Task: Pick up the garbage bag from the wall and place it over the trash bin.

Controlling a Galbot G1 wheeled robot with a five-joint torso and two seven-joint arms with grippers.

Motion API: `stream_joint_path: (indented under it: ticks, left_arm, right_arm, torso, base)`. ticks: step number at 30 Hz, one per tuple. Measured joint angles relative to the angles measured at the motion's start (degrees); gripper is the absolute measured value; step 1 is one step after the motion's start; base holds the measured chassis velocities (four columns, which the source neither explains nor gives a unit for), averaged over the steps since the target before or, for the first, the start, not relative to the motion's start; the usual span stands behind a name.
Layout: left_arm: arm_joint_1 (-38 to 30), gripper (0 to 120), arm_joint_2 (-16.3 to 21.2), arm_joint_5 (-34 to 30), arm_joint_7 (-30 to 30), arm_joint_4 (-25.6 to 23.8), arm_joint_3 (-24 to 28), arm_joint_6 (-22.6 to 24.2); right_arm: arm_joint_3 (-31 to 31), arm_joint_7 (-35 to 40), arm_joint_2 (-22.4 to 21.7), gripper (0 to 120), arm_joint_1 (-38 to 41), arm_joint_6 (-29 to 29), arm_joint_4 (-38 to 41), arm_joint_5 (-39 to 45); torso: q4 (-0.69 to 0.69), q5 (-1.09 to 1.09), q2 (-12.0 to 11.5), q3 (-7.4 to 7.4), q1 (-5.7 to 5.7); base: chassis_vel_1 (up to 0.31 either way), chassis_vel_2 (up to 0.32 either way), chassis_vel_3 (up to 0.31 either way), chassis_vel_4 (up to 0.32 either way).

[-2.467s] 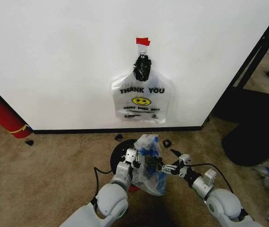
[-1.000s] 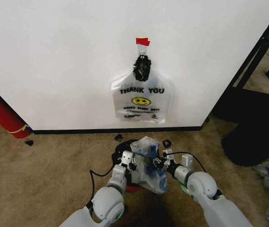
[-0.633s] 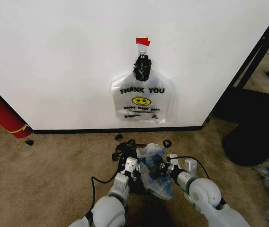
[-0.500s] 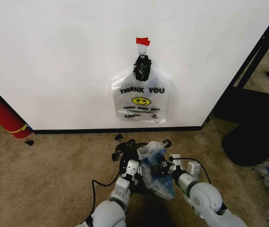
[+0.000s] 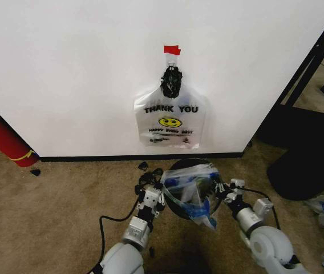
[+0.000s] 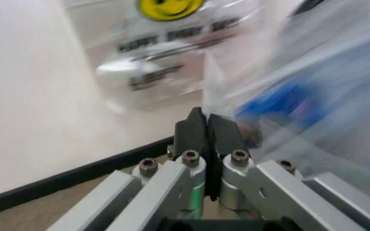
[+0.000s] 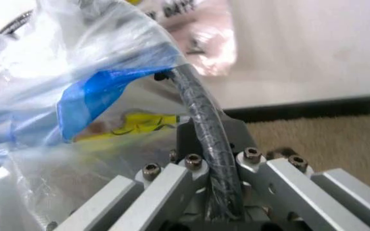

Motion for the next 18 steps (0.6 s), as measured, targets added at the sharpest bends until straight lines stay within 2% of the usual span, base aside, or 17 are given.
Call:
stream_joint_path:
  ticks: [4, 10, 13, 16, 18]
  left_arm:
    - [0.42, 0, 0.23, 0.14, 0.54, 0.53, -1.8, -1.06]
    - [2.1, 5, 1.95, 0.84, 3.23, -0.87, -2.7, -2.91]
    - [3.84, 18, 3.36, 2.4, 7.18, -2.04, -2.92, -4.19]
    - [4.64, 31, 5.02, 6.27, 13.57, -1.95, -4.35, -7.29]
    - [4.95, 34, 5.43, 8.25, 15.33, -1.78, -5.14, -8.58]
  right_arm:
    - [0.24, -2.59, -0.34, 0, 0.26, -0.87, 0.22, -0.56]
    - [0.27, -3.06, 0.06, 0, 0.34, -1.62, 0.48, -1.07]
    - [-0.12, -1.29, 0.77, 0, 0.72, -2.02, 0.49, -0.98]
    - [-0.07, 3.18, 1.46, 0, 0.91, -3.13, 0.77, 0.03]
    - [-0.07, 4.77, 1.58, 0, 1.04, -3.59, 0.95, 0.57]
  torso:
    - [0.04, 0.01, 0.0, 0.0, 0.0]
    - [0.0, 0.0, 0.0, 0.0, 0.0]
    - [0.02, 0.0, 0.0, 0.0, 0.0]
    - [-0.01, 0.0, 0.0, 0.0, 0.0]
    - [0.0, 0.0, 0.0, 0.0, 0.0]
  base:
    - [0.0, 0.0, 0.0, 0.0]
    - [0.0, 0.0, 0.0, 0.0]
    - [0.0, 0.0, 0.0, 0.0]
    - [0.0, 0.0, 0.0, 0.0]
    - [0.0, 0.0, 0.0, 0.0]
